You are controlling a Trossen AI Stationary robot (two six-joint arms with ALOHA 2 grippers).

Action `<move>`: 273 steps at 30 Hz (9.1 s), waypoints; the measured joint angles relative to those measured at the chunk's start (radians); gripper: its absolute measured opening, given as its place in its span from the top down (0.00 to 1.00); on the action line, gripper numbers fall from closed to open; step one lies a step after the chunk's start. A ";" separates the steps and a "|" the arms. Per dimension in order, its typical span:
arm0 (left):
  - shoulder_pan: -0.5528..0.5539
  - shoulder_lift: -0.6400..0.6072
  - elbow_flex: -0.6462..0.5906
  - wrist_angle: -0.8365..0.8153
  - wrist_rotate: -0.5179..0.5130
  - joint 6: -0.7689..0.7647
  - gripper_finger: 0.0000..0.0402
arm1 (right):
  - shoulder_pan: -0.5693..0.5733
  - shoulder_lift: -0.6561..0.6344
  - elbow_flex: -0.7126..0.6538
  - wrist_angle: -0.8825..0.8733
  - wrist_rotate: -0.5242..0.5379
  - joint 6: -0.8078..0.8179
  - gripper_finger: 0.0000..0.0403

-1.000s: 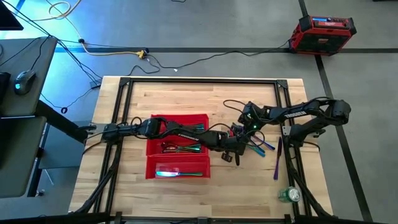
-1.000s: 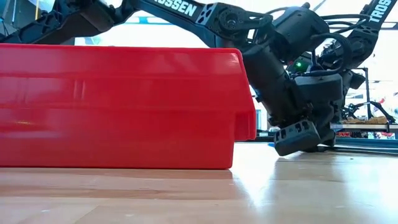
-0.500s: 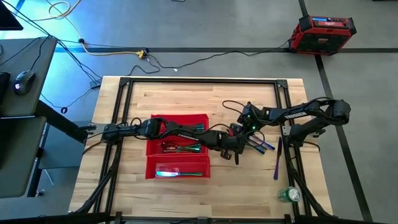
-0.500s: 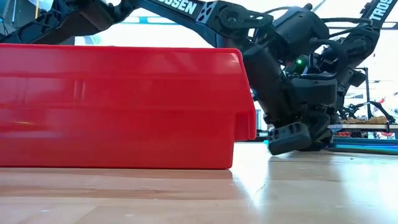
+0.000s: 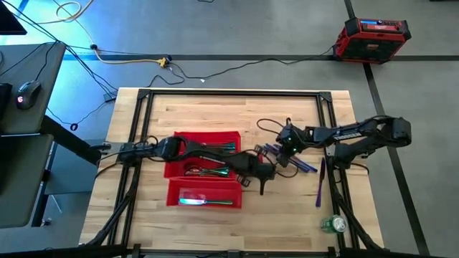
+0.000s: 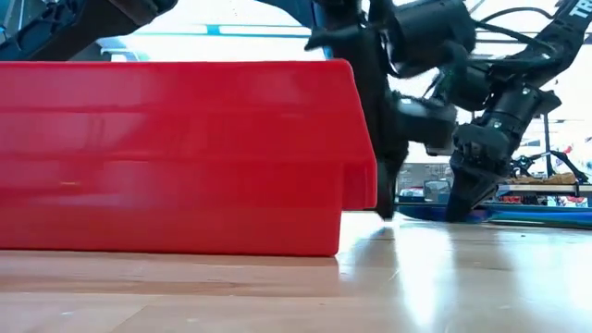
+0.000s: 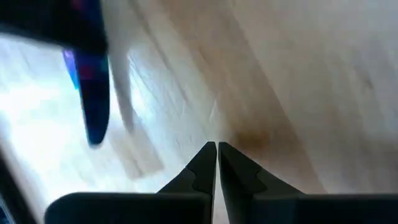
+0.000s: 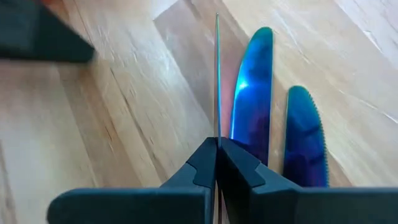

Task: Sort silverware
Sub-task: Put the purple table knife into the bottom red bin

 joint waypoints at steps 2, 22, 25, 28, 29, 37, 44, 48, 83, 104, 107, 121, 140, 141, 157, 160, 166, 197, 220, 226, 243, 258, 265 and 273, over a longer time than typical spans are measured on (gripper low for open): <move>0.024 -0.038 0.000 -0.023 0.020 -0.013 1.00 | 0.034 -0.009 0.000 0.000 0.047 -0.003 1.00; 0.038 -0.552 0.003 -0.346 -0.115 -0.160 1.00 | 0.259 -0.050 0.123 -0.048 0.438 -0.019 1.00; 0.010 -0.649 0.003 -0.424 -0.134 -0.282 1.00 | 0.321 -0.055 0.256 -0.146 0.491 -0.041 1.00; -0.038 -0.737 0.002 -0.483 -0.178 -0.391 1.00 | 0.375 -0.054 0.410 -0.219 0.528 -0.055 1.00; -0.058 -0.767 0.002 -0.496 -0.200 -0.423 1.00 | 0.391 -0.053 0.458 -0.243 0.538 -0.065 1.00; -0.279 -0.881 0.002 -0.652 -0.429 -0.665 1.00 | 0.501 -0.024 0.770 -0.261 0.563 -0.154 1.00; -0.447 -0.907 0.002 -0.649 -0.503 -0.737 1.00 | 0.569 0.173 1.018 -0.267 0.467 -0.207 1.00; -0.509 -0.910 0.002 -0.649 -0.522 -0.776 1.00 | 0.585 0.326 1.184 -0.325 0.357 -0.204 1.00; -0.616 -0.909 0.002 -0.650 -0.558 -0.866 1.00 | 0.389 1.144 1.931 -0.716 -0.030 -0.385 1.00; -0.616 -0.909 0.002 -0.650 -0.514 -0.869 1.00 | 0.459 1.081 1.954 -0.728 0.108 -0.579 0.58; -0.616 -0.909 0.002 -0.650 -0.497 -0.877 1.00 | 0.486 1.030 1.954 -0.836 0.136 -0.592 0.59; -0.616 -0.906 -0.072 -0.639 -0.592 -0.929 1.00 | 0.536 0.681 1.683 -1.299 0.268 -0.249 0.60; -0.102 -0.578 -0.476 0.611 0.221 -0.151 1.00 | 0.435 -0.361 0.487 -0.783 0.539 0.356 0.60; -0.088 -0.525 -0.444 0.610 0.229 -0.137 1.00 | 0.414 -0.381 0.452 -0.764 0.519 0.358 0.60; -0.002 0.106 0.112 0.470 0.104 0.097 1.00 | 0.074 -0.376 0.195 -0.533 0.156 0.138 0.60; 0.016 0.148 0.139 0.479 0.103 0.103 1.00 | -0.002 -0.350 0.177 -0.534 0.141 0.135 0.60; 0.067 0.172 0.141 0.470 0.107 0.100 1.00 | -0.122 -0.248 0.169 -0.537 0.128 0.128 0.60; 0.133 0.172 0.047 0.536 0.263 0.006 1.00 | -0.186 0.083 0.211 -0.466 -0.141 -0.046 0.60; 0.112 0.167 0.043 0.523 0.219 0.025 1.00 | -0.247 0.084 0.158 -0.503 -0.387 -0.166 0.60; 0.096 0.166 0.041 0.518 0.209 0.034 1.00 | -0.239 0.082 0.158 -0.494 -0.350 -0.096 0.60; 0.122 0.178 0.022 0.592 0.384 0.025 1.00 | -0.251 0.080 0.058 -0.230 -0.427 0.015 0.71; 0.122 0.178 0.022 0.586 0.359 0.038 1.00 | -0.233 0.077 0.006 -0.149 -0.397 -0.034 0.78; 0.120 0.178 0.022 0.578 0.322 0.026 1.00 | -0.232 0.075 0.004 -0.130 -0.371 -0.042 0.97; 0.089 0.145 0.044 0.507 0.175 0.038 1.00 | -0.228 -0.085 -0.004 -0.149 -0.114 0.009 1.00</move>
